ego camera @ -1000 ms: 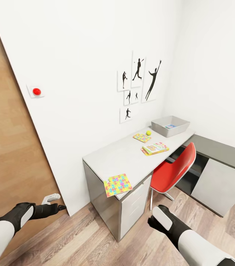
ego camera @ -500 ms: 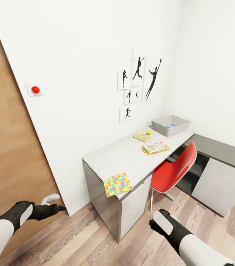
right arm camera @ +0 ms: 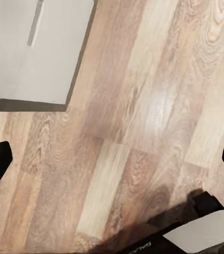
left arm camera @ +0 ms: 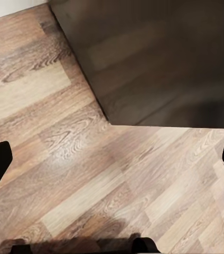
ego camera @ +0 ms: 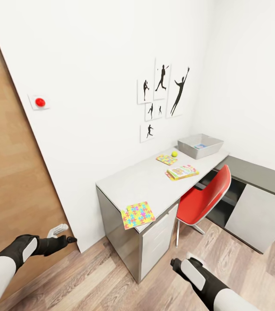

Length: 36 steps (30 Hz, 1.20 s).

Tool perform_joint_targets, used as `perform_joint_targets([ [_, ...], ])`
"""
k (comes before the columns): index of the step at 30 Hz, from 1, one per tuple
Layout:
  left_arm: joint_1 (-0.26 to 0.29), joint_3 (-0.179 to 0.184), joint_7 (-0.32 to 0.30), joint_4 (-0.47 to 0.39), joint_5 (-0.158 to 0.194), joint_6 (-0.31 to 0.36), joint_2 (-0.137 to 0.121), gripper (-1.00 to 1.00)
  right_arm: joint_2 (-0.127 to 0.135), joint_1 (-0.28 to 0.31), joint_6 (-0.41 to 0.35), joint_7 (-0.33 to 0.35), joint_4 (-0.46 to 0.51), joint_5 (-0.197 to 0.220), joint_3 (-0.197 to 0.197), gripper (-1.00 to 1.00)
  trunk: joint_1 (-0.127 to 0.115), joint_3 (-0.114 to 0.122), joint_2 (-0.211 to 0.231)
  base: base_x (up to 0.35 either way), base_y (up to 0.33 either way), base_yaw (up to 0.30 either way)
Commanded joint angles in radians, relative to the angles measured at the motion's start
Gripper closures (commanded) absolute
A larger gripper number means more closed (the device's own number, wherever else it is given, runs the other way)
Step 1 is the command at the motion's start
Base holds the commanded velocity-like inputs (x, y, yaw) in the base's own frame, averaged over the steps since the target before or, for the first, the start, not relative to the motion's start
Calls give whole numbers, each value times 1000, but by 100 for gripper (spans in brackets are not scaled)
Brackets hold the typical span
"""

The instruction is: Put all the toys in the child's room - the three board games (two on the bed and one on the table), the two jigsaw puzzles on the table, and the tennis ball on the table - inside the toy box on the table in the child's room.

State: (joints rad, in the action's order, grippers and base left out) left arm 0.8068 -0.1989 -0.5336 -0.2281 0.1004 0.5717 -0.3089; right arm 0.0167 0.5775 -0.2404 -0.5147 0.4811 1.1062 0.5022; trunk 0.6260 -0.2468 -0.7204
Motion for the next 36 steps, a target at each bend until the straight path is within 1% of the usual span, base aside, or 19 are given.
perform_joint_targets([
  [1, 1, -3, 1, 0, 10, 9, 0, -100, 2, 0, -3, 17, 3, -2, 7, -100, 4, -5, -9, 0, 0, 0],
  [2, 1, -6, 1, -1, 10, 8, 0, -100, 2, -4, -1, 58, 5, -14, 6, -100, 8, -8, -16, 0, 0, 0],
  [7, 1, -11, 1, -1, 10, 8, 0, -100, 4, -11, 2, 153, 13, -39, 1, -100, 27, -24, -51, 0, 0, 0],
  [11, 1, -12, 1, -1, 10, 8, 0, -100, 13, -12, 1, 185, 34, -44, -4, -100, 43, -36, -79, 0, 0, 0],
  [14, 1, -13, 1, -1, 10, 8, 0, -100, 57, -13, -10, 199, 80, -38, -5, -100, 54, -45, -100, 0, 0, 0],
  [15, 1, -13, 1, -1, 10, 8, -1, -100, 91, -14, -19, 203, 118, -33, -4, -100, 58, -49, -107, 0, 0, 0],
  [17, 1, -13, 1, -1, 10, 8, -1, -100, 132, -16, -34, 210, 164, -24, -4, -100, 66, -55, -121, 0, 0, 0],
  [18, 1, -13, 1, -1, 10, 8, -1, -100, 174, -27, -55, 225, 215, -10, -4, -100, 69, -58, -128, 0, 0, 0],
  [20, 1, -13, 1, -1, 10, 8, -1, -100, 213, -46, -76, 252, 273, 13, -5, -100, 77, -64, -142, 0, 0, 0],
  [21, 1, -13, 1, -1, 10, 7, -1, -100, 250, -70, -94, 291, 334, 42, -6, -100, 81, -67, -149, 0, 0, 0],
  [23, 1, -13, 1, -1, 10, 7, -1, -100, 285, -92, -107, 338, 396, 71, -8, -100, 89, -74, -163, 0, 0, 0],
  [24, 0, -13, 1, -1, 10, 7, -1, -100, 319, -110, -115, 387, 454, 93, -8, -100, 92, -77, -170, 0, 0, 0],
  [25, 0, -13, 1, -1, 10, 7, -1, -100, 336, -118, -118, 411, 482, 101, -9, -100, 96, -80, -177, 0, 0, 0],
  [26, 1, -13, 0, -1, 10, 7, -2, -100, 367, -129, -122, 457, 537, 115, -9, -100, 100, -83, -184, 0, 0, 0],
  [28, 0, -13, -1, -1, 10, 7, -2, -100, 401, -139, -125, 518, 611, 129, -9, -100, 108, -89, -198, 0, 0, 0],
  [30, 0, -13, -2, -1, 10, 7, -2, -100, 420, -144, -128, 567, 682, 135, -11, -100, 115, -96, -212, 0, 0, 0],
  [32, 0, -13, -3, -1, 10, 7, -2, -100, 428, -146, -130, 588, 737, 138, -15, -100, 123, -102, -226, 0, 0, 0],
  [33, 0, -13, -3, -1, 10, 7, -2, -100, 433, -147, -130, 601, 796, 139, -18, -100, 127, -105, -233, 0, 0, 0],
  [36, 0, -13, -2, -1, 10, 7, 0, -100, 432, -149, -128, 614, 900, 141, -20, -100, 138, -114, -254, 0, 0, 0],
])
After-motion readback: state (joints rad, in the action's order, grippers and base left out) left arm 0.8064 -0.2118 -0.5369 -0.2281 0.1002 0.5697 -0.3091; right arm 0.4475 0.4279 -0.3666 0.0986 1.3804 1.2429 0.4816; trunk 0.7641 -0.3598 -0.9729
